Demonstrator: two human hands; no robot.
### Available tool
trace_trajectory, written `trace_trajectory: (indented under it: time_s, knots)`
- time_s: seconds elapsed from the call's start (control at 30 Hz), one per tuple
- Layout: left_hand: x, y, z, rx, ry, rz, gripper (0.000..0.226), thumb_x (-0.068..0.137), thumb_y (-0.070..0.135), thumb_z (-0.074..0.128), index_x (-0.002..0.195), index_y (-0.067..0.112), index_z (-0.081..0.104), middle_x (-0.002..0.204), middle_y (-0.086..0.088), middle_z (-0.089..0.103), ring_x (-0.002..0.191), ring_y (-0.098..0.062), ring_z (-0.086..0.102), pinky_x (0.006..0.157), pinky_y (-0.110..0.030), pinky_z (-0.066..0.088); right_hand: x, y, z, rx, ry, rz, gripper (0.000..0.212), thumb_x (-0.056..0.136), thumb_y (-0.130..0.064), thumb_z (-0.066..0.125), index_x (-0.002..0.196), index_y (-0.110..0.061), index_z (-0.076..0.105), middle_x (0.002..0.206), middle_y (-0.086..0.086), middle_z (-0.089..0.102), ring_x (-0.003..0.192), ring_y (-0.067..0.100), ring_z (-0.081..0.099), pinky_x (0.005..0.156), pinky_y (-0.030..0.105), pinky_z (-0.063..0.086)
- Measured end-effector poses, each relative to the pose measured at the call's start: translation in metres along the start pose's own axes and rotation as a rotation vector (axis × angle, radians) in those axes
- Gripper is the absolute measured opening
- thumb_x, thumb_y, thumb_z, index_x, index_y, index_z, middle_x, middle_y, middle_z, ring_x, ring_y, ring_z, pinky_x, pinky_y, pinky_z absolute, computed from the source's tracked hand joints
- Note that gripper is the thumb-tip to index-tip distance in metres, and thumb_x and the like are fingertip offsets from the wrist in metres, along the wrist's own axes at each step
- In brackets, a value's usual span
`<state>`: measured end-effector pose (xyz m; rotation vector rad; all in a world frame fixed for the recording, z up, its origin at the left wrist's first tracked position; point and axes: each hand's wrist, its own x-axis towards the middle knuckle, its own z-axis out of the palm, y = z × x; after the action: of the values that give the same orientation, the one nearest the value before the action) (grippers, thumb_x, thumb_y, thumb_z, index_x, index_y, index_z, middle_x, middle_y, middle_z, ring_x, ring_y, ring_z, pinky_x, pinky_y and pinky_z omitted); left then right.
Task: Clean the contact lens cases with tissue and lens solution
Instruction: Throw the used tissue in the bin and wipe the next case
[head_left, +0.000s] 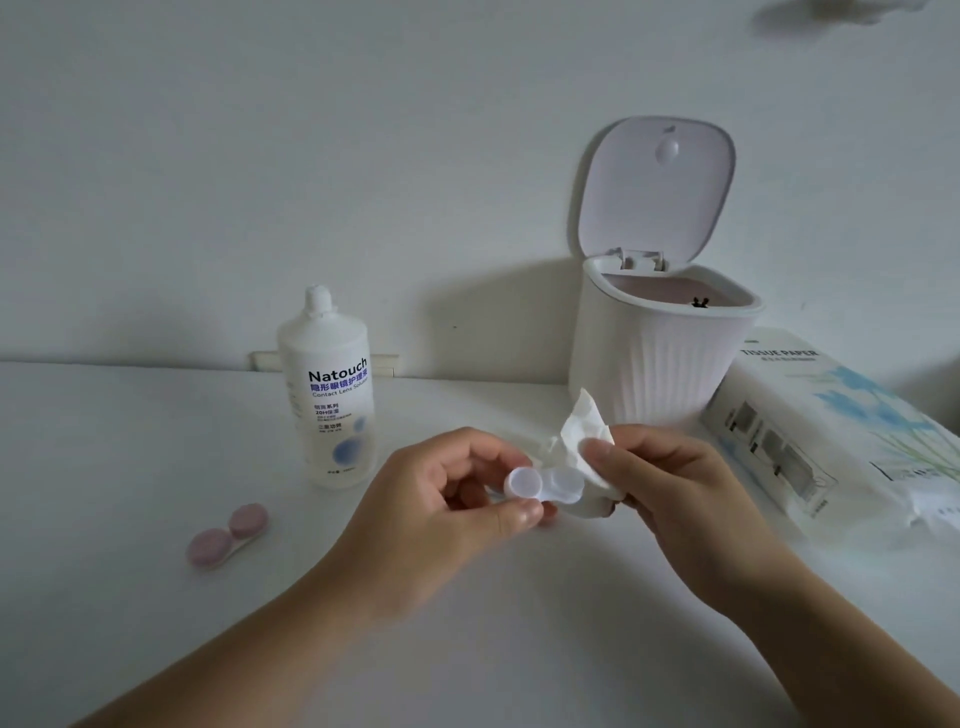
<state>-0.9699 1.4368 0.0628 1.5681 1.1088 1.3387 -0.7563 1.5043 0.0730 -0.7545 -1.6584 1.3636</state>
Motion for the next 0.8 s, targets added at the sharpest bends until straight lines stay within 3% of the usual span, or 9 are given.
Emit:
trace_trajectory:
  time_s: [0.17, 0.33, 0.47, 0.57, 0.63, 0.8]
  knots:
    - [0.000, -0.002, -0.002, 0.052, 0.010, 0.019, 0.027, 0.069, 0.040, 0.080, 0.095, 0.036, 0.075, 0.082, 0.009, 0.073, 0.066, -0.021, 0.052, 0.066, -0.037, 0.049, -0.004, -0.006, 0.004, -0.162, -0.071, 0.071, 0.027, 0.084, -0.040, 0.070, 0.090, -0.016, 0.081, 0.084, 0.005, 0.077, 0.070, 0.012, 0.062, 0.066, 0.023, 0.048]
    - [0.000, -0.003, -0.001, 0.158, 0.026, 0.045, 0.020, 0.077, 0.034, 0.079, 0.096, 0.038, 0.074, 0.079, 0.012, 0.069, 0.071, -0.030, 0.056, 0.068, -0.046, 0.052, -0.007, -0.006, 0.004, -0.278, -0.177, 0.141, 0.043, 0.084, -0.055, 0.065, 0.088, -0.014, 0.077, 0.075, 0.008, 0.073, 0.067, 0.019, 0.048, 0.065, 0.033, 0.038]
    - [-0.001, -0.004, -0.003, 0.247, 0.032, 0.091, 0.019, 0.084, 0.028, 0.079, 0.097, 0.039, 0.073, 0.080, 0.013, 0.069, 0.069, -0.027, 0.055, 0.064, -0.034, 0.049, -0.008, -0.008, 0.006, -0.252, -0.272, 0.185, 0.047, 0.087, -0.055, 0.063, 0.088, -0.010, 0.073, 0.075, 0.018, 0.071, 0.066, 0.024, 0.048, 0.061, 0.027, 0.038]
    - [-0.002, -0.007, 0.000, 0.302, 0.061, 0.109, 0.023, 0.082, 0.023, 0.084, 0.094, 0.038, 0.071, 0.075, 0.012, 0.067, 0.060, -0.017, 0.052, 0.059, -0.027, 0.047, -0.008, -0.006, 0.007, -0.228, -0.253, 0.173, 0.032, 0.091, -0.043, 0.062, 0.085, -0.015, 0.073, 0.069, 0.007, 0.068, 0.063, 0.014, 0.058, 0.061, 0.018, 0.043]
    - [-0.005, -0.009, 0.004, 0.353, 0.073, 0.124, 0.025, 0.076, 0.027, 0.087, 0.088, 0.035, 0.066, 0.062, 0.011, 0.057, 0.052, -0.006, 0.044, 0.054, -0.018, 0.040, -0.008, -0.004, 0.007, -0.211, -0.220, 0.158, 0.027, 0.092, -0.038, 0.059, 0.083, -0.016, 0.072, 0.070, 0.002, 0.067, 0.064, 0.013, 0.061, 0.066, 0.021, 0.048]
    - [-0.006, -0.012, 0.010, 0.380, 0.068, 0.156, 0.028, 0.073, 0.034, 0.082, 0.084, 0.032, 0.056, 0.064, -0.006, 0.054, 0.056, -0.021, 0.044, 0.055, -0.034, 0.044, -0.007, -0.003, 0.010, -0.212, -0.203, 0.137, 0.027, 0.094, -0.040, 0.055, 0.078, -0.026, 0.072, 0.069, -0.002, 0.065, 0.065, 0.013, 0.060, 0.073, 0.033, 0.049]
